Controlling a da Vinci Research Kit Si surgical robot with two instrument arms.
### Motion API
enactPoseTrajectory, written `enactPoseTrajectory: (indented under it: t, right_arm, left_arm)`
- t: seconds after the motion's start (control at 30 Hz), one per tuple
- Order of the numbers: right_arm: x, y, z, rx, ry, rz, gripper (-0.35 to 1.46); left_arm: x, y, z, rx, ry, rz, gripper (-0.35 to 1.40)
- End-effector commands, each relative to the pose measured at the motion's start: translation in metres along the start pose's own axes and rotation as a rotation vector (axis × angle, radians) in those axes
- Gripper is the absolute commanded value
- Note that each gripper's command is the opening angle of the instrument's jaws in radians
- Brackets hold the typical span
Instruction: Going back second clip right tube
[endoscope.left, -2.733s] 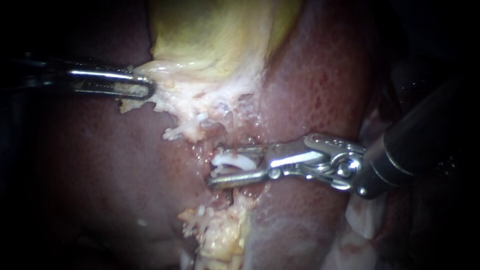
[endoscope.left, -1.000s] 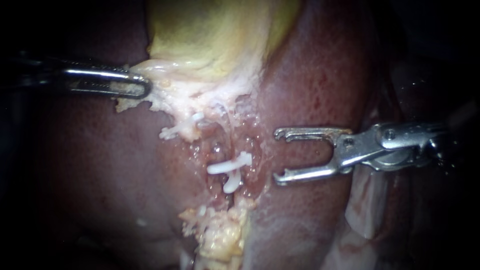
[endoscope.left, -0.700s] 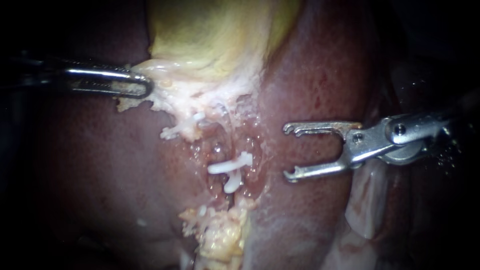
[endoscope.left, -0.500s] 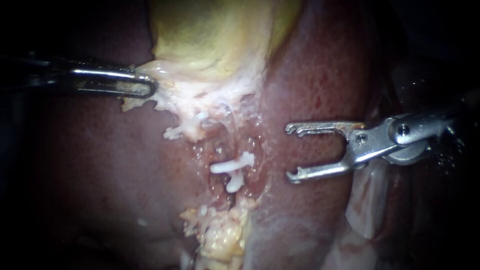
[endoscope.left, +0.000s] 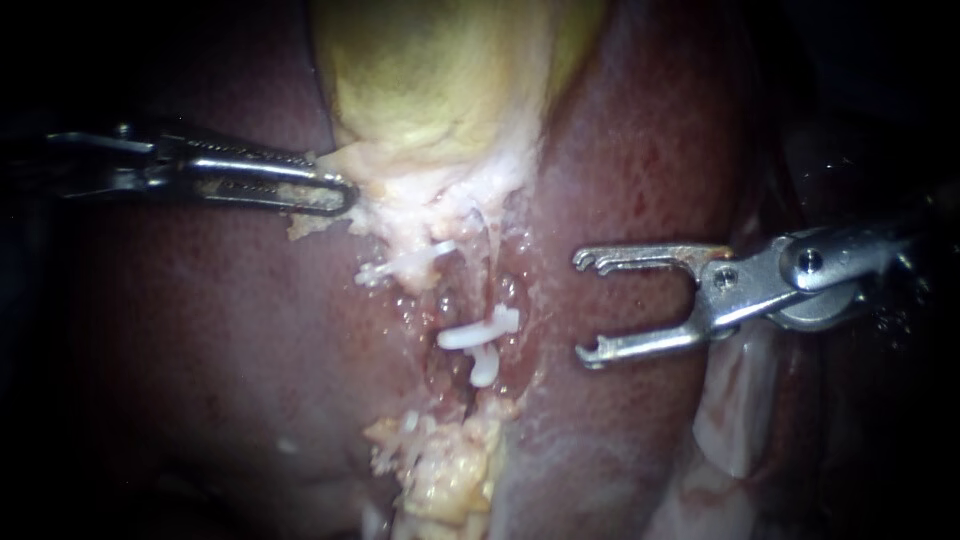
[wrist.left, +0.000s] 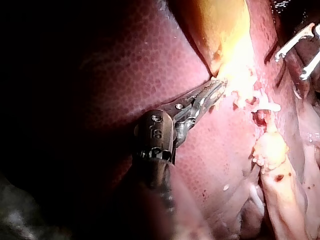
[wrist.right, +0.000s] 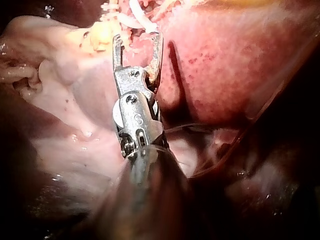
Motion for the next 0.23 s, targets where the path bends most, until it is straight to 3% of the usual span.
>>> enactPoseTrajectory:
  t: [0.03, 0.23]
  right_arm:
    - [0.0, 0.0, 0.0, 0.0, 0.0, 0.0, 0.5]
    - [0.0, 0.0, 0.0, 0.0, 0.0, 0.0, 0.5]
  left_arm:
    - [0.0, 0.0, -0.0001, 0.001, 0.0, 0.0, -0.35]
    - [0.0, 0.0001, -0.0002, 0.0, 0.0, 0.0, -0.35]
